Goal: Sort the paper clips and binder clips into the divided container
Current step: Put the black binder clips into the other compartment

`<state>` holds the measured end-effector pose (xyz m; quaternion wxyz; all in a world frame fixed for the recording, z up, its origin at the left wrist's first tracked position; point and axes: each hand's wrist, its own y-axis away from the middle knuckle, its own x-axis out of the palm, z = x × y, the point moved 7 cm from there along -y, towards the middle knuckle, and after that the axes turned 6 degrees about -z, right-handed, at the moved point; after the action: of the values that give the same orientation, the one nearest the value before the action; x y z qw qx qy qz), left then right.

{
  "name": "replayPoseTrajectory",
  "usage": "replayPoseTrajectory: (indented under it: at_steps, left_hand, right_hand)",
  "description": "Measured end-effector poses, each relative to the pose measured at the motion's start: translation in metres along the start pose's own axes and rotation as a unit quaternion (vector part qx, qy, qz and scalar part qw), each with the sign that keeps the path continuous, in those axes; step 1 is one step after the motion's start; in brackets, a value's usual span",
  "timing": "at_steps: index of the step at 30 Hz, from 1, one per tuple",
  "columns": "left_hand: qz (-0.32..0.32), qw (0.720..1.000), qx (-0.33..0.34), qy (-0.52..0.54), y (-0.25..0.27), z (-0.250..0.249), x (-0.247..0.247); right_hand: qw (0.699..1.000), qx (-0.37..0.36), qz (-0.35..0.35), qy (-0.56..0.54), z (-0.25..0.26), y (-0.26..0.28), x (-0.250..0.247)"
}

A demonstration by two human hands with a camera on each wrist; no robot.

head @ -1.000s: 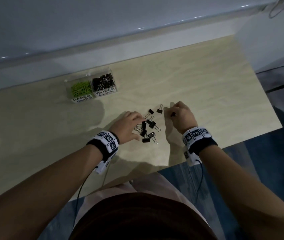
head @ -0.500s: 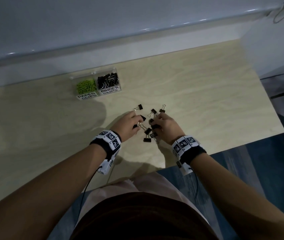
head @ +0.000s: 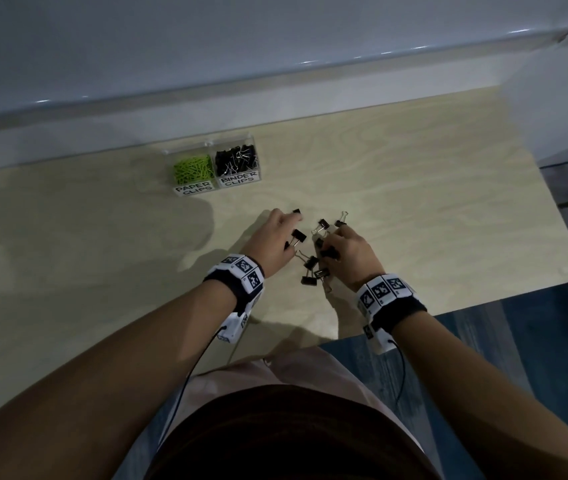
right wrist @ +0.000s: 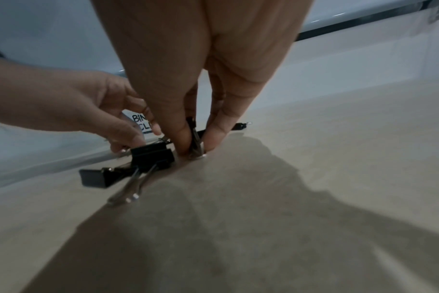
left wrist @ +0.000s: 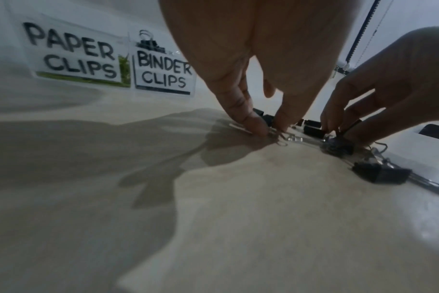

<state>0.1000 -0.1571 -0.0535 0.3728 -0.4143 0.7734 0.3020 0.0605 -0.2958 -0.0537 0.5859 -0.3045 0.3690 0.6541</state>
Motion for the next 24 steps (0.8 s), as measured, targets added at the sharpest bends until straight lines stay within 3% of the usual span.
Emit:
replayPoseTrajectory:
  at_steps: [8,15,19,24]
  left_hand:
    - [0.031,0.996,0.015,-0.078,-0.017,-0.015,0.005]
    - [0.023,0.999,-0.034,-0.008,-0.014,0.007,-0.006]
    - [-0.058,0.991,-0.083,0.092,-0.014,0.028,-0.048]
    - [-0.203,0.965,-0.123,0.115,-0.043,0.068,-0.129]
  right_hand:
    - [0.997,0.032,0.070,0.026,-0.001,-0.007,0.006]
    - [0.990,0.048,0.129,0.041,0.006,-0.024,-0.007]
    - [0.995,0.064,0.070,-0.017,0.028,-0.063,-0.028]
    - [0.998,-0.016,-0.028,-0.059,0.100,-0.141,-0.042]
